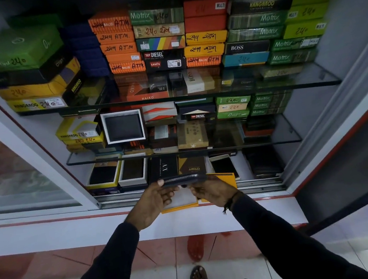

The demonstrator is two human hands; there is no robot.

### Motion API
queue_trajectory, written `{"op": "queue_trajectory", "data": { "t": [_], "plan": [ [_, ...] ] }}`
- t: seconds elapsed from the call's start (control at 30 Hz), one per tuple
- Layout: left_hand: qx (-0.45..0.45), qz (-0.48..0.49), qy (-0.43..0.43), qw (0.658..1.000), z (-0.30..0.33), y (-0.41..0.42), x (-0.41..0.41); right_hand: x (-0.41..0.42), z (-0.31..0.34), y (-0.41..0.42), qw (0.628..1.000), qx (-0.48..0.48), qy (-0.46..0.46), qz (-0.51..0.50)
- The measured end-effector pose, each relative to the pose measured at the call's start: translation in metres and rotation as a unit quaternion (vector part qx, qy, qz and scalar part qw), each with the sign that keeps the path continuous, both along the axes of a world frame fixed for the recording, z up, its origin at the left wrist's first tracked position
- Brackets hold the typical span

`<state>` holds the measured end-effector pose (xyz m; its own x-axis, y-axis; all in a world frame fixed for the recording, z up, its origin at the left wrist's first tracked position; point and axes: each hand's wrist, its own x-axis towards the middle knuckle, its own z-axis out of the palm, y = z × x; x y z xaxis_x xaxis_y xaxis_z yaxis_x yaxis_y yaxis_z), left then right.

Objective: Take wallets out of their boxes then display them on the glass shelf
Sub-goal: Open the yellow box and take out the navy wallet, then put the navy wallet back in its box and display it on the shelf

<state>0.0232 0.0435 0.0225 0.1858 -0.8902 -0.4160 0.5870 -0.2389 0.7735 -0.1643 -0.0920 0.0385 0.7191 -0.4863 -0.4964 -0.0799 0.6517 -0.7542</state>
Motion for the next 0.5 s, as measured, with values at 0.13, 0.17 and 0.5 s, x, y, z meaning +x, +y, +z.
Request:
{"op": "queue_trajectory", "data": {
  "t": [0.13,0.17,0.5],
  "plan": [
    [0.006,0.021,0.01,1.0,-0.001,0.009,0.011,-0.003,-0.001,-0.01,0.998,0.002,-0.002,0.055],
    [0.004,0.017,0.023,1.0,-0.001,0.011,0.011,-0.001,0.0,-0.008,0.997,0.012,-0.006,0.08],
    [-0.034,-0.011,0.103,0.994,0.01,0.013,0.002,0.02,0.007,0.014,0.997,-0.012,-0.002,0.081]
  ]
}}
